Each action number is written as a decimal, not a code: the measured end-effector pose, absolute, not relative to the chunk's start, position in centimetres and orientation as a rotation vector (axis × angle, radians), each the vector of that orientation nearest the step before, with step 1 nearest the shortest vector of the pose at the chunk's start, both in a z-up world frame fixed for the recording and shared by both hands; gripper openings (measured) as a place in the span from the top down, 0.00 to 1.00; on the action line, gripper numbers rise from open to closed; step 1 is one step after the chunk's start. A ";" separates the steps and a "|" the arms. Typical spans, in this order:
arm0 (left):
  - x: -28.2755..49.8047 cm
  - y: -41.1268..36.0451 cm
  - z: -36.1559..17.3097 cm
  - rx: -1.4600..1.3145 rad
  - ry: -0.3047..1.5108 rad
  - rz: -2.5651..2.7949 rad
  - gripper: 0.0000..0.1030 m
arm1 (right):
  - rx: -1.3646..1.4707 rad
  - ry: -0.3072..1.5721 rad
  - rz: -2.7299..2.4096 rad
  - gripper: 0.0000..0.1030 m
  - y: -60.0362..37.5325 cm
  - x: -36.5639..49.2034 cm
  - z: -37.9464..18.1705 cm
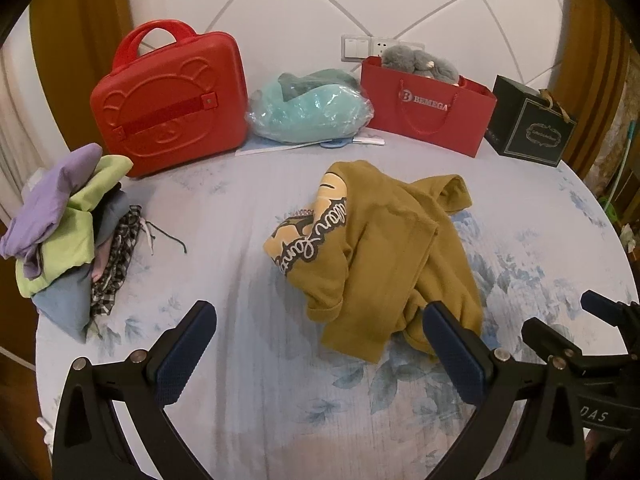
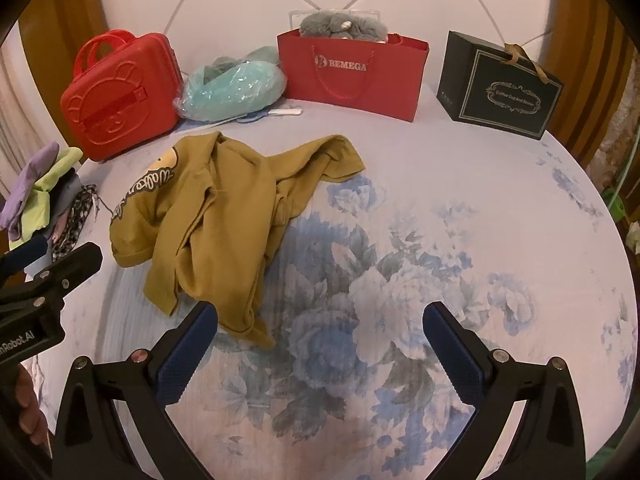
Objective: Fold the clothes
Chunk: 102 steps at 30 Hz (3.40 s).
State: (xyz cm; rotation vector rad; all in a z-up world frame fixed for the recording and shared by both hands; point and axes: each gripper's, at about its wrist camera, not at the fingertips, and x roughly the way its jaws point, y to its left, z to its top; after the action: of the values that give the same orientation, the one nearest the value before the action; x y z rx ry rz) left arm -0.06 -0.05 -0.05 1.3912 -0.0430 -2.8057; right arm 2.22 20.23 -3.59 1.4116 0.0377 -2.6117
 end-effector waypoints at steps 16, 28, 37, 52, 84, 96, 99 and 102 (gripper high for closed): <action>-0.4 -0.3 -0.7 1.456 0.006 -2.788 0.00 | 1.383 0.030 -2.630 0.00 20.5 2.1 -3.3; -0.6 -0.3 -0.7 1.475 0.008 -2.791 0.00 | 1.397 0.027 -2.618 0.00 20.3 2.3 -3.6; -0.9 -0.3 -0.8 1.485 0.020 -2.788 0.00 | 1.416 0.028 -2.623 0.00 20.4 2.2 -4.0; -1.8 -0.7 -1.5 1.514 0.043 -2.776 0.00 | 1.450 0.031 -2.596 0.00 20.1 1.5 -4.8; -9.2 0.4 -7.8 1.713 0.022 -2.794 0.62 | 1.506 -0.014 -2.315 0.23 17.3 -1.3 -8.8; -9.5 -5.1 -5.4 1.629 0.238 -2.804 0.93 | 1.469 -0.093 -2.204 0.91 15.6 -3.5 -9.7; -8.3 -6.6 -3.7 1.610 0.316 -2.824 0.93 | 1.399 -0.132 -2.326 0.92 18.4 -3.9 -6.7; -6.5 -6.6 -1.8 1.644 0.411 -2.880 0.93 | 1.310 -0.207 -2.406 0.92 21.5 -3.6 -3.0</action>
State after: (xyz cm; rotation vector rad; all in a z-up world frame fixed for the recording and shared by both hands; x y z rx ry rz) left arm -6.45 -6.63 -1.83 1.6441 0.4107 -2.8804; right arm -3.60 21.55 -3.00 1.3098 -0.2066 -2.4065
